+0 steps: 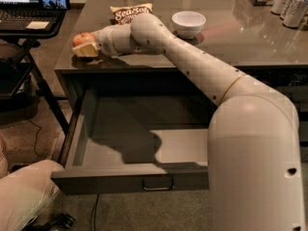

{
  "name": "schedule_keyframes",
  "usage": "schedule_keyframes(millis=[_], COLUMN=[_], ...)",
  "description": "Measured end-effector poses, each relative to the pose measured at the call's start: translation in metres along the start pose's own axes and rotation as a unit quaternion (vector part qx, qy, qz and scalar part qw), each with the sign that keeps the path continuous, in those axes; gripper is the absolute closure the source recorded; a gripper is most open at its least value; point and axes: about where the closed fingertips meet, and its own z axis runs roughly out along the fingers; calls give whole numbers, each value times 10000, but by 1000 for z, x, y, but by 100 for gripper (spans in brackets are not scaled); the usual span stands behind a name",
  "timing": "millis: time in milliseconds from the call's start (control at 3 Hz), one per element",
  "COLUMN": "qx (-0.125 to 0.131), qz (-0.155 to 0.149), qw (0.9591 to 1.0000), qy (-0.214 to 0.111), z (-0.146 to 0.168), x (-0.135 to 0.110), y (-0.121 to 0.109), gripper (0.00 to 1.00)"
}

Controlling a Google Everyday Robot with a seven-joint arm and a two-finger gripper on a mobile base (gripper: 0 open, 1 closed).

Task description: Place apple into top drawer

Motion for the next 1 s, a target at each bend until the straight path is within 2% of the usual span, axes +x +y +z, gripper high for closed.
schedule_keyframes(millis=[333,667,1000], qx=[128,78,-333], qz=[-99,-165,-97], qw=[9999,9998,9992], qy=[22,-29,-196], z=[-21,-49,-72], x=[-8,-18,-22], y=[5,21,44], gripper=[89,100,100])
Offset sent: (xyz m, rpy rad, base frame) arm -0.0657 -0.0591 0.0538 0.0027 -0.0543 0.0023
